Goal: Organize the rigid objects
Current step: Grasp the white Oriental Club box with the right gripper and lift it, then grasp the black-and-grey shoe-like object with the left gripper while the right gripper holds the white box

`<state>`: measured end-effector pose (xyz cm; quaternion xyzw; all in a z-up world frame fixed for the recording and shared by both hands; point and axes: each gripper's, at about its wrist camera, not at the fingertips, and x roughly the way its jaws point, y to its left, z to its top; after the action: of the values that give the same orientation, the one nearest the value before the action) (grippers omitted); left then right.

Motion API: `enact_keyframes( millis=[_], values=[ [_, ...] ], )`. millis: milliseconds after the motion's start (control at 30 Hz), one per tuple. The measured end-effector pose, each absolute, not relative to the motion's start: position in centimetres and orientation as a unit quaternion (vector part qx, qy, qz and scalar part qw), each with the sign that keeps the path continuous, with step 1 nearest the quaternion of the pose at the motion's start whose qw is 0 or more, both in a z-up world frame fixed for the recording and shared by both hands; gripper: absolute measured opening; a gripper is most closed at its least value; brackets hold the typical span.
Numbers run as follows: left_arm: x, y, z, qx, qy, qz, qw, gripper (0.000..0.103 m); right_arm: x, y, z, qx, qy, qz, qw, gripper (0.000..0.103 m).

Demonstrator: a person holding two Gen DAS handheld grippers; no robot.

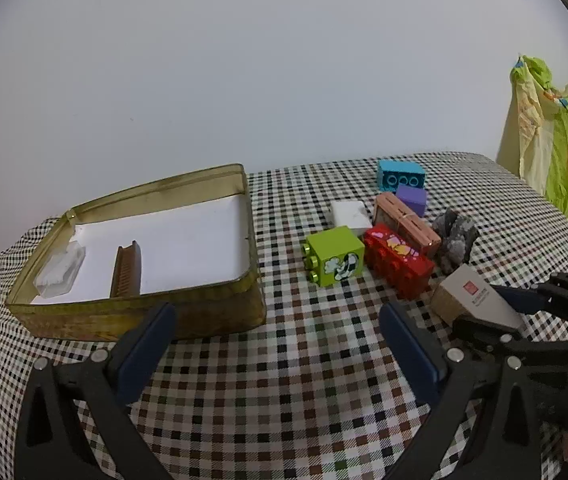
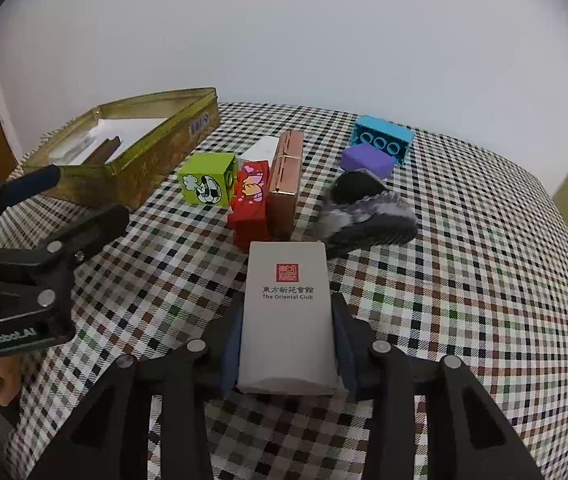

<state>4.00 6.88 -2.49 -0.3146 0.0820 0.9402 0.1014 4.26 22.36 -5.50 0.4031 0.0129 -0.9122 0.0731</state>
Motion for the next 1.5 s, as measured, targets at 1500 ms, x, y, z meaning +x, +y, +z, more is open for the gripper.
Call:
enact_keyframes(
  millis=[1500],
  values=[
    [-3.7,27.2,-5.5,-0.393,0.215,0.864,0.232,0.082,10.3,35.1,-0.3,0.177,-0.11,-0.962,-0.176,0.043]
  ],
)
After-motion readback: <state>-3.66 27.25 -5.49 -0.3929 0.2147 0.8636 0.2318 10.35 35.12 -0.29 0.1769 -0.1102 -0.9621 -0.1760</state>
